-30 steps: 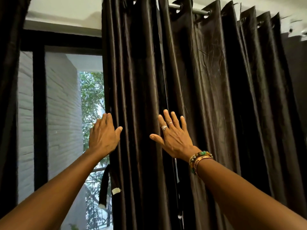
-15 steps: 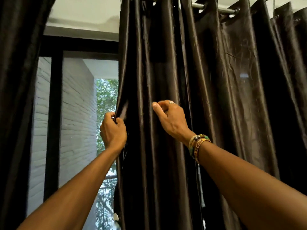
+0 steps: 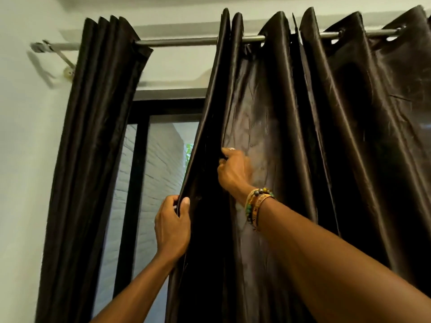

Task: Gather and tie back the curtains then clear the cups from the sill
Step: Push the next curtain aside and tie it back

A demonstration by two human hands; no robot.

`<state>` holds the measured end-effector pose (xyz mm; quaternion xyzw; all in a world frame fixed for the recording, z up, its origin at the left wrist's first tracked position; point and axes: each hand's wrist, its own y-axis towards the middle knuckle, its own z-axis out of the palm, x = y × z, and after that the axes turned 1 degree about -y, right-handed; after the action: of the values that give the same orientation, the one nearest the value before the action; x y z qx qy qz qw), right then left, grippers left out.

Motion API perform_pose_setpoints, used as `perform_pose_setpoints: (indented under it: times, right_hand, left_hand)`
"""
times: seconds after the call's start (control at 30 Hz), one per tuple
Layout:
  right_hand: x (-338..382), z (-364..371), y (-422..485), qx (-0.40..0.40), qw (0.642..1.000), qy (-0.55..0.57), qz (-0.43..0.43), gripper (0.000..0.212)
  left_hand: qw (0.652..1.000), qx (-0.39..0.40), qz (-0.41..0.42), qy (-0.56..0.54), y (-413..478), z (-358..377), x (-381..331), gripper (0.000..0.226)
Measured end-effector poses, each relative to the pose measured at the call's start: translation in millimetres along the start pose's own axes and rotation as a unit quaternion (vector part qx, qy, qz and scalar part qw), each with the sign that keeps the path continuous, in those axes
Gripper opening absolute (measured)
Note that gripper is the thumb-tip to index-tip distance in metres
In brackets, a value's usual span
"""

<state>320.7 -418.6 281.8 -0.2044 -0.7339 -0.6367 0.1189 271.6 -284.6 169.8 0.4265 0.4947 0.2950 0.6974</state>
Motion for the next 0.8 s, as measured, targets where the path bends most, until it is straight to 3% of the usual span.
perform_pose_setpoints:
  times: [0.07,0.2,0.33,0.43,0.5,0.53,0.63,0.73,0.77,0.8]
  right_hand:
    - [15.7,13.5,0.0,0.031,0.998,-0.019,-0.044,0.038]
    - [47.7,41.8,15.7,0.077,0.989,0.069,-0.103,0.036]
    - [68.0,66.2,27.3,0.171,0.969,0.116,-0.135,0.040]
    - [68.7,71.8,27.2,0.226,0.951,0.169,-0.129,0.035]
    - [54.9,67.4,23.5,0.148,0.959,0.202,-0.135,0.022]
    - [43.8,63.3,22.4,0.056,0.972,0.184,-0.133,0.037]
    - [2.3,43.5,30.3,-0.219,0.972,-0.026,-0.080,0.044]
    - [-41.1,9.4,36.5,-0.254,0.956,-0.077,0.124,0.086]
    - [-53.3,-1.3,35.7,-0.242,0.953,-0.050,0.176,0.093]
    - [-65.1,-7.0,35.8,-0.223,0.956,-0.019,0.190,0.087]
  left_hand:
    - [1.000,0.020,-0.003,-0.007,-0.7,-3.9,1.2,0.016]
    - [0.994,0.067,-0.047,-0.069,-2.6,-11.5,-3.9,0.060]
    - [0.995,0.037,-0.048,-0.084,8.1,-17.7,-8.7,0.055]
    - [0.997,-0.044,-0.059,-0.039,19.2,-24.1,2.4,0.031]
    - [0.994,-0.075,-0.074,-0.016,25.8,-29.6,21.0,0.030]
    - [0.995,-0.072,-0.073,-0.005,27.7,-32.3,28.8,0.031]
    - [0.996,-0.059,-0.061,0.032,27.8,-35.5,41.2,0.034]
    - [0.996,-0.040,-0.049,0.068,28.0,-28.9,43.6,0.033]
    - [0.996,-0.030,-0.044,0.070,26.9,-25.7,43.6,0.031]
    - [0.996,-0.019,-0.045,0.069,25.5,-22.5,43.2,0.035]
